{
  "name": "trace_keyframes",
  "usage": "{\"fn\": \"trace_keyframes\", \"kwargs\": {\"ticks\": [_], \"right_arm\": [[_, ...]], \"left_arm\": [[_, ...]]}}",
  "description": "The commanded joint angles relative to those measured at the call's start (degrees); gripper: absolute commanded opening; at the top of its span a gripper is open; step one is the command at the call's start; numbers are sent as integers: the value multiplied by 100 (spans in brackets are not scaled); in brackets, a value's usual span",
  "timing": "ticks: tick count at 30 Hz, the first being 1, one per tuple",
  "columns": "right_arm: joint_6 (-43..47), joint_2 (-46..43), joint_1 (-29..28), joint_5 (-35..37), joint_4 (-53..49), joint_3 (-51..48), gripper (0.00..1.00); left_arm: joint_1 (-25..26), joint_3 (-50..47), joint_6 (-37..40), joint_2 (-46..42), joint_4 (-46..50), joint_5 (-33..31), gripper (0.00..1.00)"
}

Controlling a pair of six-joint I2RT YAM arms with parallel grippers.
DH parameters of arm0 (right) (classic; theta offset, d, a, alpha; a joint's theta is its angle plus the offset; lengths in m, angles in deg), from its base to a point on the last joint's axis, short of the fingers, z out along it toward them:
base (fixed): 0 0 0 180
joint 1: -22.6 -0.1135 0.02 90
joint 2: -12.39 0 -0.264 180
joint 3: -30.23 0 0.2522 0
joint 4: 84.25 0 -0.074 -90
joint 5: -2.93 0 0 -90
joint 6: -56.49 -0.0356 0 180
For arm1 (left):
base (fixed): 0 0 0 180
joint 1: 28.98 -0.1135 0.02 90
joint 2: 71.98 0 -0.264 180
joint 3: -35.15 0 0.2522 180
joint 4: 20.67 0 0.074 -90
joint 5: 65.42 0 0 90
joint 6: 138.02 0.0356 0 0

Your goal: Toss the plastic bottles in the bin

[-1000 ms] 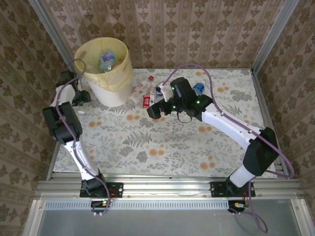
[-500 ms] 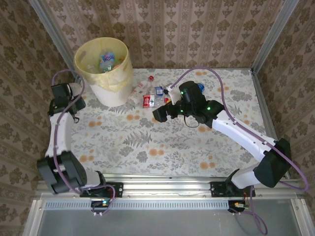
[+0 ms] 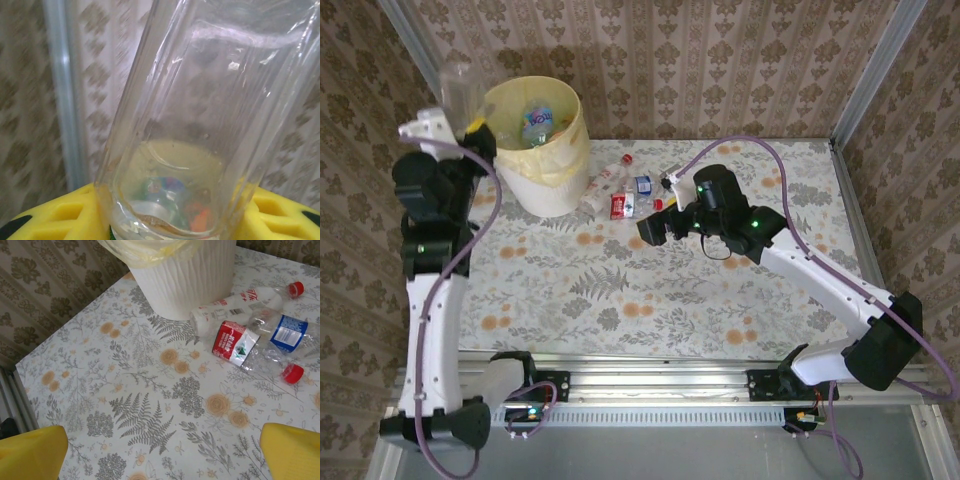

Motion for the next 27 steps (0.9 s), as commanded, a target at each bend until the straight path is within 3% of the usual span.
{"fn": "trace_keyframes", "kwargs": {"ticks": [1, 11, 13, 15, 16, 19, 27], "right_arm": [[84, -173, 36, 194, -44, -101, 100], [84, -253, 217, 284, -26, -337, 100], [-92, -239, 350, 486, 50, -401, 100], [-546, -111, 774, 428, 153, -414, 100], [-859, 62, 1070, 415, 110, -331, 100], [-1608, 1047, 1837, 491, -426, 289, 100], [-2014, 3605, 2374, 600, -913, 1954, 100]], "left_arm": [[116, 459, -2, 651, -263, 606, 50], [104, 2054, -79, 2572, 560, 613, 53], [61, 2430, -30, 3044, 868, 554, 61], [-36, 2866, -91, 3569, 1245, 655, 80], [-74, 3113, -142, 3854, 1451, 654, 91], [-58, 3583, -229, 4247, 1810, 667, 99], [380, 3774, -83, 3417, 2172, 397, 100]]}}
